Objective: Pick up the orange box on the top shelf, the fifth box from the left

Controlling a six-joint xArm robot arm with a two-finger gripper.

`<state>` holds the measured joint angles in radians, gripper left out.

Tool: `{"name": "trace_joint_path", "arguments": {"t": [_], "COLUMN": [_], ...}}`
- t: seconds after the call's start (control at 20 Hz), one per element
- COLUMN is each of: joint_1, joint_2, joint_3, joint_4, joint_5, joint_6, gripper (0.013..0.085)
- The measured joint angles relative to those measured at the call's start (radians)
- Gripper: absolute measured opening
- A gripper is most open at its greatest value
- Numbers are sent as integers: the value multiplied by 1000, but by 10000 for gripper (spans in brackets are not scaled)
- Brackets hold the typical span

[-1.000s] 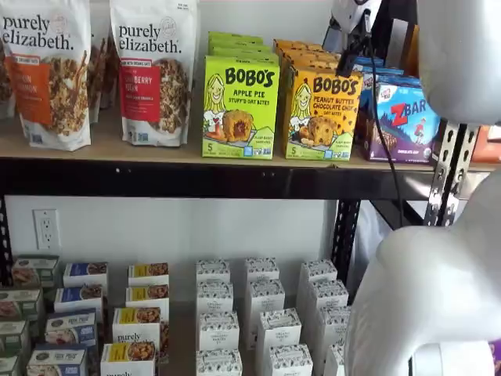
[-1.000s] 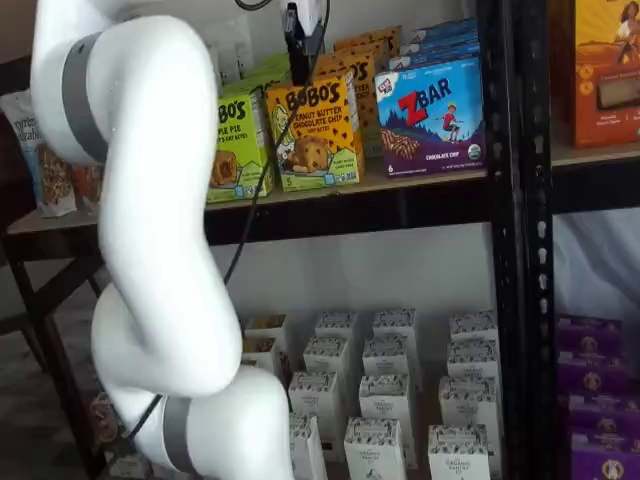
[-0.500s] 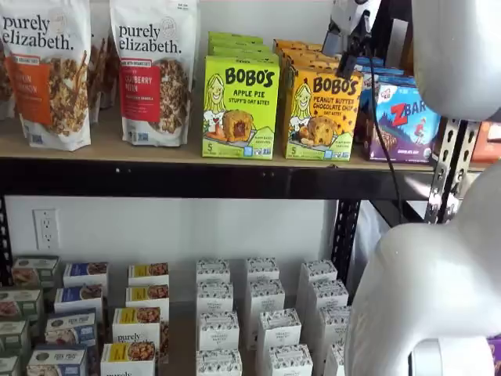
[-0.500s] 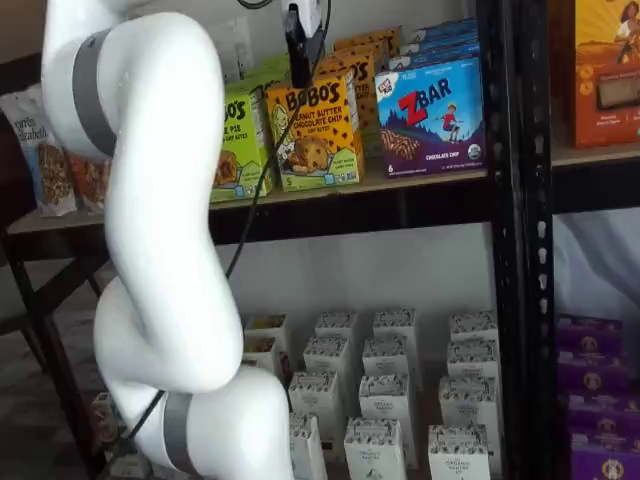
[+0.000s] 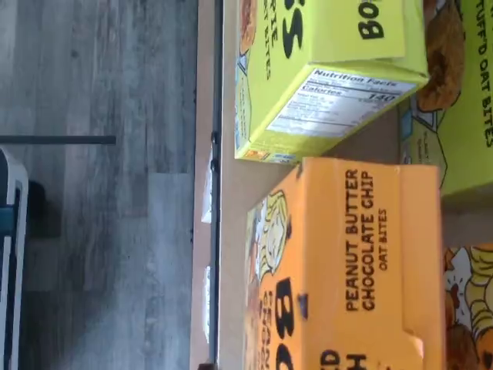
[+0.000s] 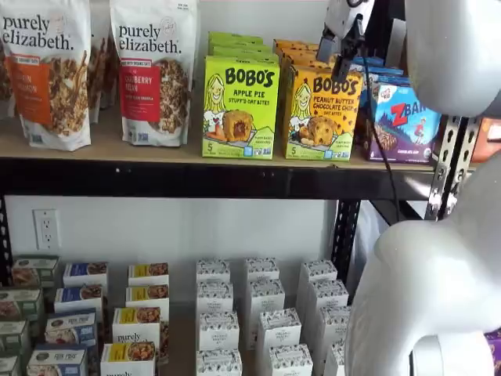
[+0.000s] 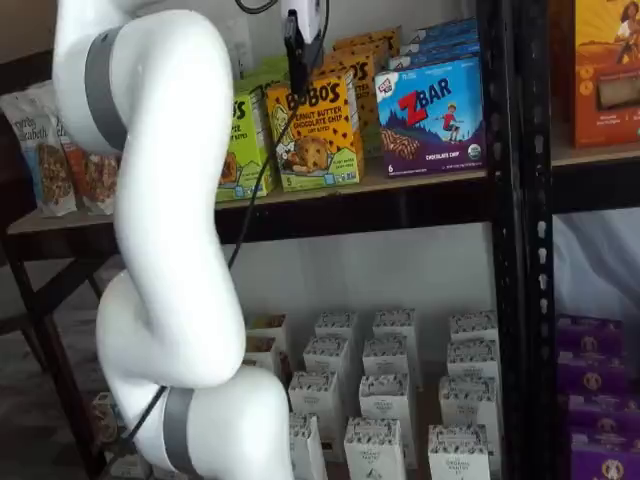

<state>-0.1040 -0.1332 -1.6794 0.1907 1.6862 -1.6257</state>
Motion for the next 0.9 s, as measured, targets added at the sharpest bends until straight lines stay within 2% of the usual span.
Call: {"name": "trace_joint_path", "arguments": {"t": [0.5,0.9], "joint_1": [54,98], "joint_2": [28,20], "joint_3": [-8,33], "joint_4": [-27,-47], "joint_5": [15,-19], "joint_6": [45,80], "gripper": [850,850]}}
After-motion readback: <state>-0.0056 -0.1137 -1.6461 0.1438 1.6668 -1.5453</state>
